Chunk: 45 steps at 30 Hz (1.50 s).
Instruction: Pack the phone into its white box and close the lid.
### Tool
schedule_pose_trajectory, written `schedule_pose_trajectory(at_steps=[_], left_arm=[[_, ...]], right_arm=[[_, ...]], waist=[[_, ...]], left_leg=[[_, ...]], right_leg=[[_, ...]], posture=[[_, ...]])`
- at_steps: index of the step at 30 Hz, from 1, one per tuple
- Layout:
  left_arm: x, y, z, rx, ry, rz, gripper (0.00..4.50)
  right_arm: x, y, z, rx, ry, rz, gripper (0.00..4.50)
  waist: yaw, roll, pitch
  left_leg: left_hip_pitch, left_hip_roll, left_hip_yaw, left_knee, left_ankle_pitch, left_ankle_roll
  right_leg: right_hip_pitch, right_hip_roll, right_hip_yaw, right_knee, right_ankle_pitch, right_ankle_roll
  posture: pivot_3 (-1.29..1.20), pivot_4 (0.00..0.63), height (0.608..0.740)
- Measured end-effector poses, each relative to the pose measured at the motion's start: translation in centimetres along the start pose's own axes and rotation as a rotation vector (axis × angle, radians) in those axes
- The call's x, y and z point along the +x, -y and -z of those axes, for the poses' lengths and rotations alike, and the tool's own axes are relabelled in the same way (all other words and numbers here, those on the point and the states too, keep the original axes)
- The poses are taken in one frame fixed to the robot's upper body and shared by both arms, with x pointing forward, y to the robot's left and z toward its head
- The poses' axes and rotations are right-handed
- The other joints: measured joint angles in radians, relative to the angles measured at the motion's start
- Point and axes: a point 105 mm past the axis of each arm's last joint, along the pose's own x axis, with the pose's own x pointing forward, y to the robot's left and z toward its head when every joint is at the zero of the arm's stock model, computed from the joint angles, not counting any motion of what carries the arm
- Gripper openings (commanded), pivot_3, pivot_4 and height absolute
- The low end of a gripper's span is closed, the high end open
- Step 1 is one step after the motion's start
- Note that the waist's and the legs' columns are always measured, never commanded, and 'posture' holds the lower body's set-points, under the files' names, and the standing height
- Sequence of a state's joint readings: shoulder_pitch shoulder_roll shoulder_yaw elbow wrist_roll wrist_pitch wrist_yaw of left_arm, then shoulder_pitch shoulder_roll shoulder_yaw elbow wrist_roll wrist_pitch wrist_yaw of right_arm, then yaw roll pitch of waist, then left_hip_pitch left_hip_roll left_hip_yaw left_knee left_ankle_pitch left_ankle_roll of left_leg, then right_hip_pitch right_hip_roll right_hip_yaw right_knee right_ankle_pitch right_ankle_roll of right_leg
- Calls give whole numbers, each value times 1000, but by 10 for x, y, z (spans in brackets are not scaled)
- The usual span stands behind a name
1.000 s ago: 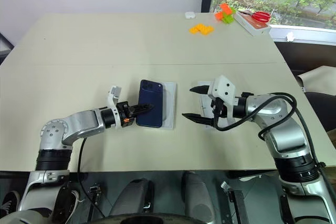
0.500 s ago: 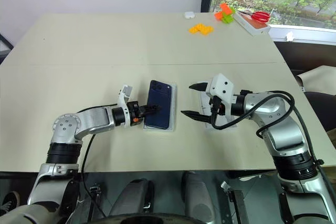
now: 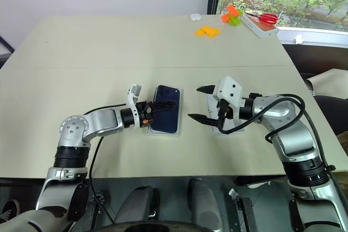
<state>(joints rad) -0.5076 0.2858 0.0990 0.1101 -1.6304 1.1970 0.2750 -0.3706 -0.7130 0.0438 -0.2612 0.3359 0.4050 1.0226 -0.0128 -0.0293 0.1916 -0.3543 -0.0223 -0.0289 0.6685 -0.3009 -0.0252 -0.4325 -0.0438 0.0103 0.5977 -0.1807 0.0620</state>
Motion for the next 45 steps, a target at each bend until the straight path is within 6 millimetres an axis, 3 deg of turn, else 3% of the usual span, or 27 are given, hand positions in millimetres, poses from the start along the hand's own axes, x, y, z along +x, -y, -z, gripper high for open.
schedule_pose_trajectory(at_steps=[23, 34, 38, 44, 45], left_arm=[[-48, 15, -11, 197, -69, -100, 4443], [-54, 18, -24, 317, 2, -114, 4443], [-47, 17, -34, 324, 92, -88, 3159], [-40, 14, -42, 305, 178, -41, 138], [-39, 13, -42, 309, 182, -46, 62]], right_arm=[[7, 3, 0, -11, 6, -12, 4500], [15, 6, -9, 18, 60, -2, 4500], [26, 7, -12, 70, 104, 40, 3171], [42, 2, -9, 99, 112, 68, 85], [42, 2, -8, 101, 109, 73, 36]], waist=[[2, 0, 0], [1, 0, 0], [2, 0, 0], [1, 0, 0], [2, 0, 0]], left_leg=[[-2, 1, 0, -1, -1, 1], [-2, 0, 0, -1, -1, 1], [-2, 0, 0, -1, -1, 1], [-3, 0, 0, -1, -1, 2], [-3, 0, 0, -1, -1, 2]], right_leg=[[-1, -1, 0, -1, 1, -2], [-1, -1, 0, -2, 1, -2], [-1, -1, 0, -2, 1, -3], [-2, -2, 0, -2, 1, -2], [-2, -2, 0, -2, 0, -2]], posture=[[0, 150, 740], [0, 150, 740], [0, 150, 740], [0, 150, 740], [0, 150, 740]])
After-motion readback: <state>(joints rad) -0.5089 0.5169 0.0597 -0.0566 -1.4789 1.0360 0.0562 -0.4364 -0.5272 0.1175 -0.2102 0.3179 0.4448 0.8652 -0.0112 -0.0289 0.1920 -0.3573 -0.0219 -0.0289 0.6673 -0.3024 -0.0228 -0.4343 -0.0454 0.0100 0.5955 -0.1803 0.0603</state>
